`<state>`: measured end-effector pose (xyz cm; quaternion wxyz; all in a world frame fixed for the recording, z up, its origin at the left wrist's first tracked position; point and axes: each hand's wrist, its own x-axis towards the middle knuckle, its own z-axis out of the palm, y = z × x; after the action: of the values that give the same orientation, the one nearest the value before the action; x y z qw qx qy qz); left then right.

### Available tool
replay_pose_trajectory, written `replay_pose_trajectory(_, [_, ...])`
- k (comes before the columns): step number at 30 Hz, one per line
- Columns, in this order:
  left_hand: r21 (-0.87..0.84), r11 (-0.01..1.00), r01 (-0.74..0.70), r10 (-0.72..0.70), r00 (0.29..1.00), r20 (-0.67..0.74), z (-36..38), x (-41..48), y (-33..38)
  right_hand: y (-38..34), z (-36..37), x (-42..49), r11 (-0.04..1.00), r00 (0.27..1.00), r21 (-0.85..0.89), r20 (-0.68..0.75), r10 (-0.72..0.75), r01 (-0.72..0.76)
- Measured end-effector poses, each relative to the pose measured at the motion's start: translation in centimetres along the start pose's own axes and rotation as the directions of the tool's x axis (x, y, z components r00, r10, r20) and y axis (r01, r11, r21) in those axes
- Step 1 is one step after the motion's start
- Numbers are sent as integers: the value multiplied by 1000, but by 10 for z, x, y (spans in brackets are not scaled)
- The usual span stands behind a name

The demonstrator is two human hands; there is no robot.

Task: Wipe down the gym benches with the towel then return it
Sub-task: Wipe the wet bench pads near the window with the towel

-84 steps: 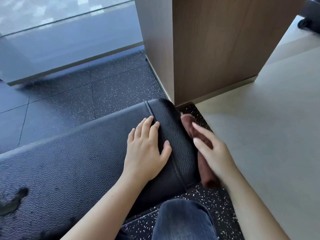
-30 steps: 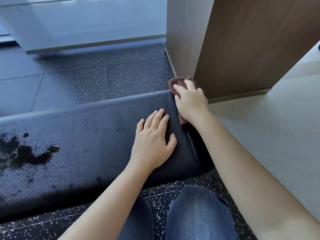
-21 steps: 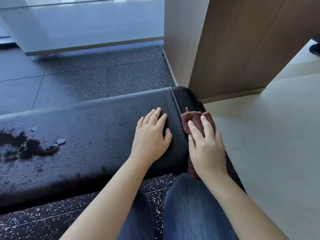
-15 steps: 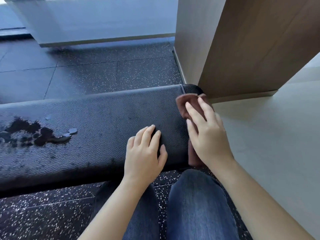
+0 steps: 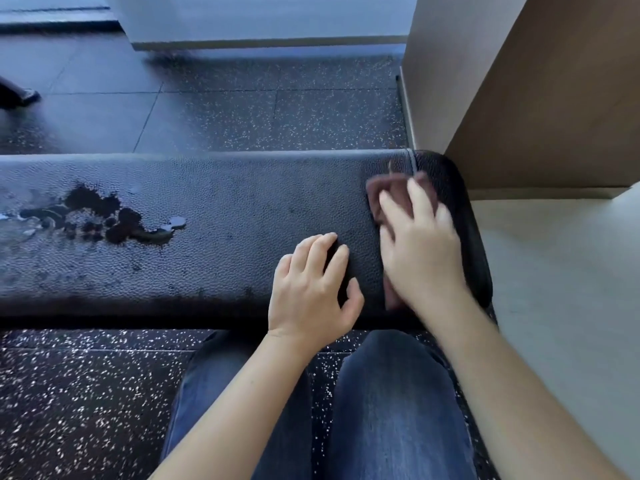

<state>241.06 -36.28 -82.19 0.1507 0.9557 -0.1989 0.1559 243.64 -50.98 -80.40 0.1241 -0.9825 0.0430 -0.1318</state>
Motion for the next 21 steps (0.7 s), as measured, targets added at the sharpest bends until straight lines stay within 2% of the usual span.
replay_pose_trajectory(3, [34,999,-12,12,1000,-11,0,-1,1,0,-2,-38,999,1000,45,-25,-19,20])
replay_pose_trajectory(7, [45,999,-22,23,1000,-18,1,-3,1,5,13,42,999,997,11,57,-45,44])
replay_pose_trajectory(10, [62,998,-28,30,999,-28,1,-5,0,1,21,114,999,977,-28,206,51,-46])
replay_pose_trajectory(12, [55,998,-31,33,999,-41,0,-7,-1,-5,20,119,995,967,-56,235,96,-86])
replay_pose_trajectory(17, [47,999,-18,23,995,-95,-5,-7,-6,-18,6,-12,1000,999,8,32,-19,18])
replay_pose_trajectory(19, [50,999,6,-1,995,-97,-6,-7,-11,-23,3,-41,999,1000,52,6,-6,5])
replay_pose_trajectory(21, [42,999,22,-18,996,-90,-6,-11,-14,-22,8,-29,1000,999,26,30,-18,17])
